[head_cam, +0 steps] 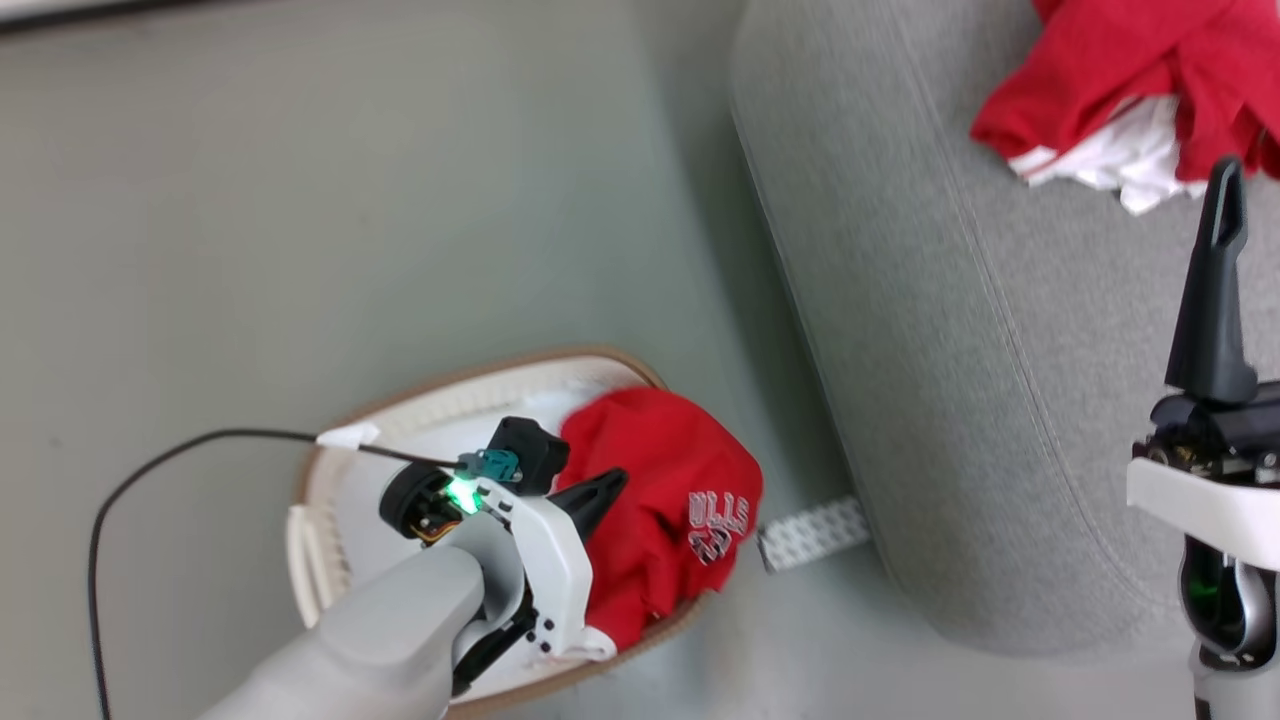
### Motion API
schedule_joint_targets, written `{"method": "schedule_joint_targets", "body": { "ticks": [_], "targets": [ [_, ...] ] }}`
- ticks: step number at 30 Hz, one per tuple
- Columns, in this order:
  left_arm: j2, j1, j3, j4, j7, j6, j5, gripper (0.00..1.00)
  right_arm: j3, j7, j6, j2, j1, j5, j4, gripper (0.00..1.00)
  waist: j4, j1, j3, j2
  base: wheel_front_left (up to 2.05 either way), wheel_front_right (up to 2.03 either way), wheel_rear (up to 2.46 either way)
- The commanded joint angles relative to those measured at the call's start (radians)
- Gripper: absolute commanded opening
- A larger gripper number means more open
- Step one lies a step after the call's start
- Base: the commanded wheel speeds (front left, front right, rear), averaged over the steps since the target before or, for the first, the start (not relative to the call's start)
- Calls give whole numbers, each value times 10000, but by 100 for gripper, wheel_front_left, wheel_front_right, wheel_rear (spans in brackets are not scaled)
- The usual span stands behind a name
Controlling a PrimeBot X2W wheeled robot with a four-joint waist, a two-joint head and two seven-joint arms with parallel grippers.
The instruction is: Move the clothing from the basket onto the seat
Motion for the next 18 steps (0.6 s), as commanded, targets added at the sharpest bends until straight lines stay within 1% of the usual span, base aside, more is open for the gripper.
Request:
{"method": "schedule_joint_targets", "body": {
  "ticks": [1,4,5,6,7,9,11,18],
  "targets": [
    [-27,160,2,73,-144,15,-94,0,-63,8,-22,-10,164,-102,84,100,546,1,-768,0,0,0,0],
    [-247,207,202,342,-577,15,-353,0,-48,8,-22,-146,376,-173,259,100,861,1,-1360,0,0,0,0],
    [-301,212,325,410,-681,17,-371,11,-33,8,-22,-203,453,-161,317,100,956,1,-1522,0,0,0,0],
    [-350,229,419,456,-729,17,-388,78,-51,8,-22,-253,530,-151,392,100,1073,1,-1715,0,0,0,0],
    [-371,270,546,477,-782,15,-445,100,-41,8,-22,-309,599,-118,473,100,1170,1,-1873,0,0,0,0],
    [-372,294,821,457,-848,20,-420,100,-41,9,-22,-408,768,-59,586,100,1382,1,-2180,0,0,0,0],
    [-294,276,1341,192,-858,101,-268,100,3,8,-22,-496,920,-13,706,100,1581,1,-2436,0,0,0,0],
    [429,1318,3610,-1661,-851,739,831,100,103,8,-22,-863,1533,125,1178,100,2242,1,-3276,0,0,0,0]
  ]
}}
